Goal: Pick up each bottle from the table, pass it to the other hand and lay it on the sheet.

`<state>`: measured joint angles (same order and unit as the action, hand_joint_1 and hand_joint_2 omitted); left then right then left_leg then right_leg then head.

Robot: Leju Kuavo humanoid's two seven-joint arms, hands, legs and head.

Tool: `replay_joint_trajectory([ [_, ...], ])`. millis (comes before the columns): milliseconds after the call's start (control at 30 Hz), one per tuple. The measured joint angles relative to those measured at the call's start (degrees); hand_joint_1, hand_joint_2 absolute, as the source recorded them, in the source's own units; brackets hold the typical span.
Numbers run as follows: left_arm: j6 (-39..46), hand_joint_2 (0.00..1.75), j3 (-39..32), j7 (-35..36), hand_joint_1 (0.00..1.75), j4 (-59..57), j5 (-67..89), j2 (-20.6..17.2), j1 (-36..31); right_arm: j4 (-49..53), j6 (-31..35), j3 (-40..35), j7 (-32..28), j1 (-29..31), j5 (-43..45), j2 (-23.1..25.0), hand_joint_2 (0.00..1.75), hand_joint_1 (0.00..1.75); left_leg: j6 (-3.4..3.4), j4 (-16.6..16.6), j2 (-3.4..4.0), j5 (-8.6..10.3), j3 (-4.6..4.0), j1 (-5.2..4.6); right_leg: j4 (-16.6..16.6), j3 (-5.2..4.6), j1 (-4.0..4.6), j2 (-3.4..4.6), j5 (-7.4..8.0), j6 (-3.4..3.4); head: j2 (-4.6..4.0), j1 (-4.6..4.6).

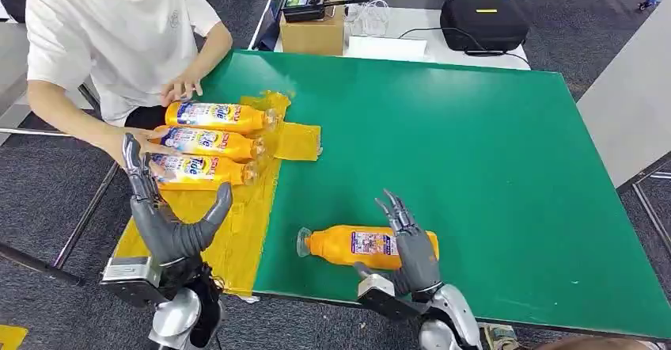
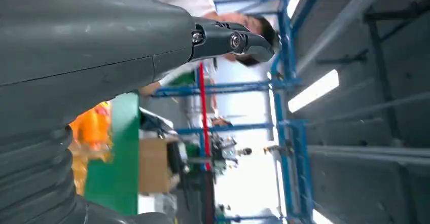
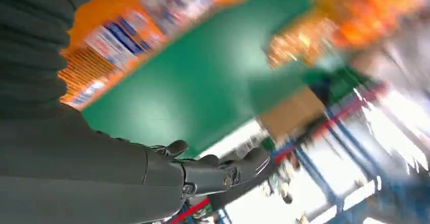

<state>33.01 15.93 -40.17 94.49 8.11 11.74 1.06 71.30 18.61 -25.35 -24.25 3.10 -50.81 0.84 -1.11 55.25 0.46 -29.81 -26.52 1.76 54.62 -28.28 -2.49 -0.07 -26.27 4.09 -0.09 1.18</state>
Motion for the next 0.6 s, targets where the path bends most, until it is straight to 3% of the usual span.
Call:
replay_joint_trajectory([
  [200, -2.69, 1.75, 1.36, 0.0, 0.0, 2.45, 0.35, -0.09, 0.81, -2.19, -3.66, -1.88, 5.96, 0.29, -6.7, -4.66, 1.75, 0.0, 0.0, 0.0, 0.0, -0.01, -0.01, 0.0, -0.01, -0.03, 0.0, 0.0, 0.0, 0.0, 0.0, 0.0],
  [367, -4.66, 1.75, 3.74, 0.0, 0.0, 2.43, 2.3, -0.37, 1.57, -1.51, -13.68, -3.55, 17.04, 1.02, -12.08, -8.84, 1.75, 0.0, 0.0, 0.0, 0.11, -0.06, 0.18, 0.0, -0.05, 0.07, 0.01, 0.04, 0.0, 0.0, 0.0, 0.02],
  [600, -5.01, 1.75, 6.17, 0.0, 0.0, 2.23, 2.56, -0.96, 1.77, -0.02, -16.95, -5.95, 20.69, 1.75, -13.7, -13.47, 1.75, 0.0, 0.01, 0.0, 0.05, -0.06, 0.56, -0.01, -0.15, 0.5, 0.0, 0.0, 0.0, 0.01, 0.0, 0.02],
])
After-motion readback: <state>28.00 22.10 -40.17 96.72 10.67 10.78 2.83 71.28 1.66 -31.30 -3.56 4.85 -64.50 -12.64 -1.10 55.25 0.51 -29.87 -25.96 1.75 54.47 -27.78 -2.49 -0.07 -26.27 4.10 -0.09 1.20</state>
